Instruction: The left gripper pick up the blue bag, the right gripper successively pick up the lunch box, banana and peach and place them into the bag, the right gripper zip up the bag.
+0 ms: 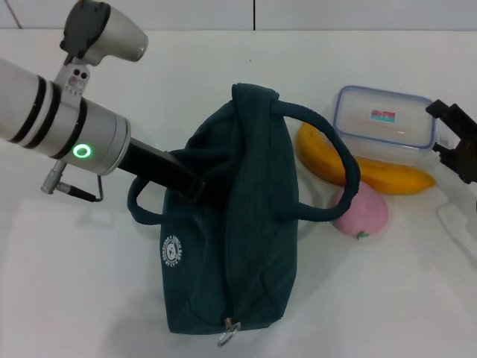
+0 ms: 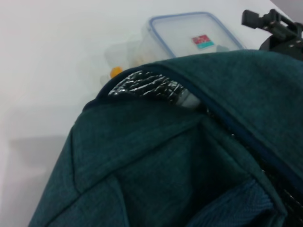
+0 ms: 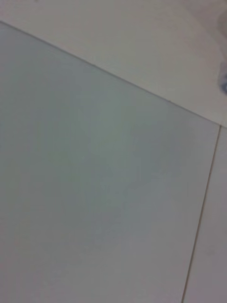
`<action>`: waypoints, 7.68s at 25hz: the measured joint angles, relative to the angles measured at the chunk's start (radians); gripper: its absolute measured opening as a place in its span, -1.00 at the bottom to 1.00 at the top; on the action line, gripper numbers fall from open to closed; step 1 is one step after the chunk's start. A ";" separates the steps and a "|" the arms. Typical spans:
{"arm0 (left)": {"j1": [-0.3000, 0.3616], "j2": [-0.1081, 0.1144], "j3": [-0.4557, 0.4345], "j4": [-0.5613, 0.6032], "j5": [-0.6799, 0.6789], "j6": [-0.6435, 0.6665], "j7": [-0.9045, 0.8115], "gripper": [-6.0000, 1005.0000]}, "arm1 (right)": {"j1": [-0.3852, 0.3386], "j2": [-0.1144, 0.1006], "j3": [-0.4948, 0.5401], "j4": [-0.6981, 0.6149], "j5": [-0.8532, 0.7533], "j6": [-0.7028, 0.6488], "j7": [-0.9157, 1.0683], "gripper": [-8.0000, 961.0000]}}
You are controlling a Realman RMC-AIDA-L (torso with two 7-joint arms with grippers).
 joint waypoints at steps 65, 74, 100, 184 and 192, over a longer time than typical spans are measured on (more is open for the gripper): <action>-0.055 0.003 0.002 0.009 -0.007 0.002 -0.049 -0.80 | 0.058 -0.004 -0.004 -0.062 0.168 -0.353 0.256 -0.72; -0.103 0.005 0.001 0.100 -0.007 0.044 -0.129 -0.80 | 0.114 -0.003 0.000 -0.062 0.169 -0.452 0.256 -0.70; -0.196 0.033 -0.048 0.138 0.039 0.062 -0.205 -0.80 | 0.047 -0.003 -0.144 -0.029 0.157 -0.505 0.247 -0.64; -0.175 0.008 -0.103 0.123 0.032 0.026 -0.167 -0.78 | 0.137 -0.023 -0.238 -1.373 -1.182 -0.532 0.565 0.31; -0.181 0.017 -0.152 0.128 0.034 0.026 -0.167 -0.78 | 0.191 -0.021 -0.242 -1.284 -1.253 -0.505 0.566 0.39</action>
